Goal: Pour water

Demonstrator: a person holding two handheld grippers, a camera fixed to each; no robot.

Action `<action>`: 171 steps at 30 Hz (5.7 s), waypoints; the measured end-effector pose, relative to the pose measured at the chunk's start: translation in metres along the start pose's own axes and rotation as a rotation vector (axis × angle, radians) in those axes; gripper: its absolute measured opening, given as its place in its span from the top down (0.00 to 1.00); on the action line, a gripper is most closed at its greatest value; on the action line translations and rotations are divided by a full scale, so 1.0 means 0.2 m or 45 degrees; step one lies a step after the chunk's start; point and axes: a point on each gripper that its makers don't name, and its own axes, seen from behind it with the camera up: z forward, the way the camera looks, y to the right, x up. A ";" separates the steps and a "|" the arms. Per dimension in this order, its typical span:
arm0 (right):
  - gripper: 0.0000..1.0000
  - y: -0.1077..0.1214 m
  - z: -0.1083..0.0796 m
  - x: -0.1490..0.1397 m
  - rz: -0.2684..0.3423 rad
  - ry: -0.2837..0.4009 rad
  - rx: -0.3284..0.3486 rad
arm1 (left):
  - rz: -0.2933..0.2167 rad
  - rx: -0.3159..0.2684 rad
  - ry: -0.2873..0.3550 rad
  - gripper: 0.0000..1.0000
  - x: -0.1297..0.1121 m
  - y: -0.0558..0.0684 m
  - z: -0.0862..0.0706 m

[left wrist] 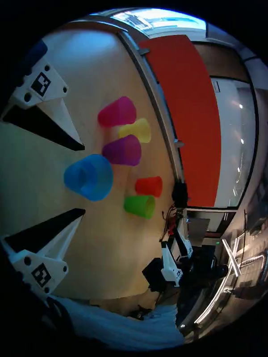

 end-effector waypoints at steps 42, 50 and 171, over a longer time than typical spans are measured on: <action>0.00 0.03 0.25 -0.11 0.016 -0.077 0.052 | 0.004 -0.112 -0.094 0.11 -0.02 0.00 0.29; 0.00 0.02 0.30 -0.14 0.020 -0.095 0.061 | 0.016 -0.108 -0.095 0.11 -0.02 0.00 0.29; 0.09 -0.39 0.32 0.56 -0.018 0.428 0.087 | 0.377 0.220 0.565 0.11 1.09 -0.04 -0.19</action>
